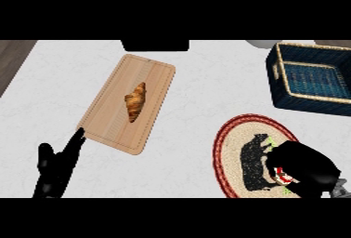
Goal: Pick the cupcake from the placemat and place it in the basket
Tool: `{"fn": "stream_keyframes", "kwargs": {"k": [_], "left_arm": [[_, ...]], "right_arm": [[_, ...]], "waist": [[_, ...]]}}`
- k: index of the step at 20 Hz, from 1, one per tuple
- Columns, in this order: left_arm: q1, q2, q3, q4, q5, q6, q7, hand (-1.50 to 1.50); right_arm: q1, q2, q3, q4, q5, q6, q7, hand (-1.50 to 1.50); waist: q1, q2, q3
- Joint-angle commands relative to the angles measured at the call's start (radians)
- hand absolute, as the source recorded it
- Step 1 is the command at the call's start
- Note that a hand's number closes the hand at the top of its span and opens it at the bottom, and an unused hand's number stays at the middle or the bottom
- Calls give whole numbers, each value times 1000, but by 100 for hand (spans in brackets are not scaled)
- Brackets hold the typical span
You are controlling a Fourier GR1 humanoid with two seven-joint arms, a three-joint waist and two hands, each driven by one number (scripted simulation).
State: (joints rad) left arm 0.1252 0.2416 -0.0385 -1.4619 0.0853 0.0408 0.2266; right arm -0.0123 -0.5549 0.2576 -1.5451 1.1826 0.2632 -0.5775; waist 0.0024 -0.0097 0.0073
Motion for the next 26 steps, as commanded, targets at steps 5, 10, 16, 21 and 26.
{"fn": "stream_keyframes", "kwargs": {"k": [5, 10, 16, 21, 26], "left_arm": [[10, -31, -8, 47, -7, 14, 40, 0], [19, -36, -29, 36, -32, 22, 41, 0], [12, -6, 20, 45, 31, -36, 40, 0], [20, -37, -5, 45, -2, -1, 38, 0], [9, 24, 38, 41, 31, -56, 55, 0]], "right_arm": [[-43, 246, -65, -65, 32, 183, 450, 150], [-80, 496, -48, -107, 140, 203, 836, 150], [-181, 551, -71, -267, -123, 89, 1057, 150], [-279, 554, -171, -441, -387, -132, 1140, 150], [-516, 555, -234, -571, -393, -63, 1430, 150]], "waist": [[-14, 9, -11], [-8, 8, -10], [1, 8, -7], [-10, 4, -6], [-5, 4, -9]]}}
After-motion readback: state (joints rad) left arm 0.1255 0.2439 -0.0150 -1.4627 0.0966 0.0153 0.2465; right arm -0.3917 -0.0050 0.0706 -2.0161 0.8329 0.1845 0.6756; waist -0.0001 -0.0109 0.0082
